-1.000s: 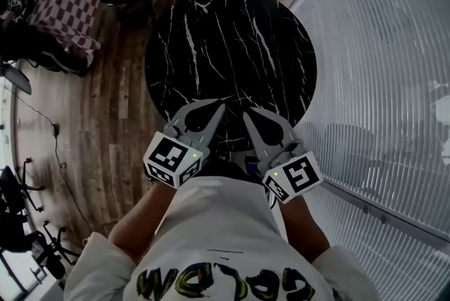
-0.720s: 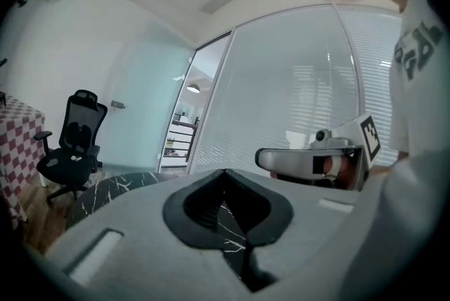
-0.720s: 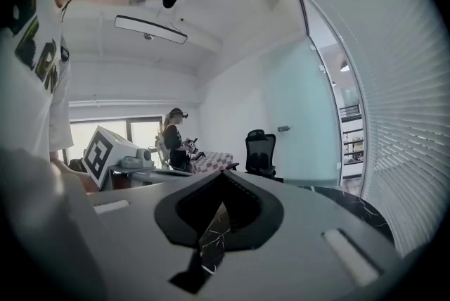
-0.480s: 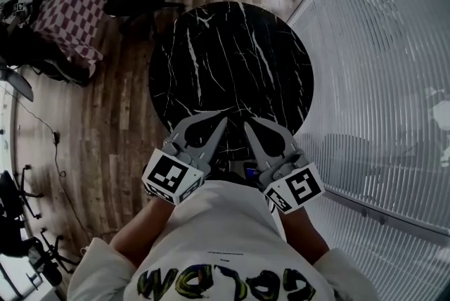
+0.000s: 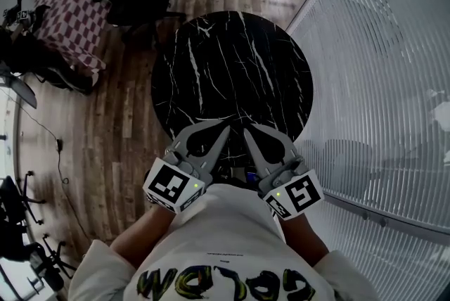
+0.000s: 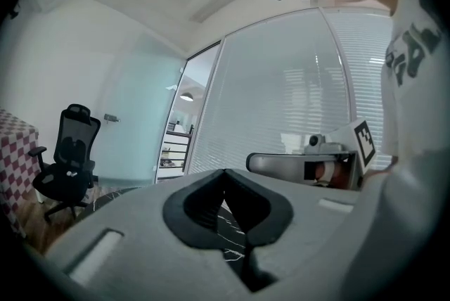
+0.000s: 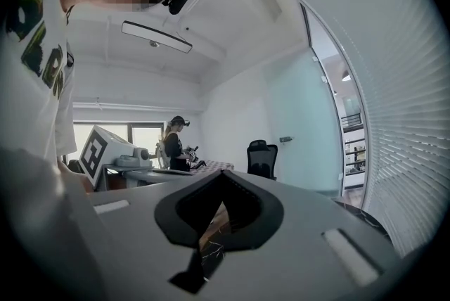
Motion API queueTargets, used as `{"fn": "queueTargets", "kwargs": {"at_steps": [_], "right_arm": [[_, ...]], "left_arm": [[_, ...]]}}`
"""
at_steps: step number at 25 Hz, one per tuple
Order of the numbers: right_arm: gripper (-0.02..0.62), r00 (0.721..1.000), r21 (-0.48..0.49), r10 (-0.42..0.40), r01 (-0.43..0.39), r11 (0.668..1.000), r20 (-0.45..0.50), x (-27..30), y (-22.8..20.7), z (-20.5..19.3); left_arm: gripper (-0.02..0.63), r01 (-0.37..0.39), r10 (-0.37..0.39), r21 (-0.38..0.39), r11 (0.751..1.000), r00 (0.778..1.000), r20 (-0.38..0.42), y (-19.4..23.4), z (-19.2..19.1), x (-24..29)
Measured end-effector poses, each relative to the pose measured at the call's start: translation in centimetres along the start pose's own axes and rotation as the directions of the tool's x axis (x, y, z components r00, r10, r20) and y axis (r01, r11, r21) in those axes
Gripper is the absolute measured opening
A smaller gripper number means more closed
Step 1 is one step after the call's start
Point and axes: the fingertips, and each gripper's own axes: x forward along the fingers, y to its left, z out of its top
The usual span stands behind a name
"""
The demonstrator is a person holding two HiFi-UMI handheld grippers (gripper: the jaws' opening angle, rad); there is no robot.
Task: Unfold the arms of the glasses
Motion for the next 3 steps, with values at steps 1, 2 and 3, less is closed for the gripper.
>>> {"fn": "queueTargets", "kwargs": {"at_steps": [1,2,3], "right_arm": [[0.000,1.000,-0.002,0.001,-0.001,1.000,0.000,-0.14,0.02,0.06],[0.000,1.000,-0.004,0.001,-0.001,1.000,0.001,-0.28,0.04,0.12],[0.000,1.000,-0.006,0.002,-0.002,1.000,0.001,-0.42,0.05,0.18]], "left_arm": [[0.000,0.000,0.000,0.000,1.000,1.000,0.002,-0.20,0.11,0.04],[0.000,0.001,-0.001,0.001,1.000,1.000,0.003,-0.39,0.21,0.08],[0.000,0.001,-0.001,0.002,1.000,1.000,0.005,-0.57,0.31,0.13]]}}
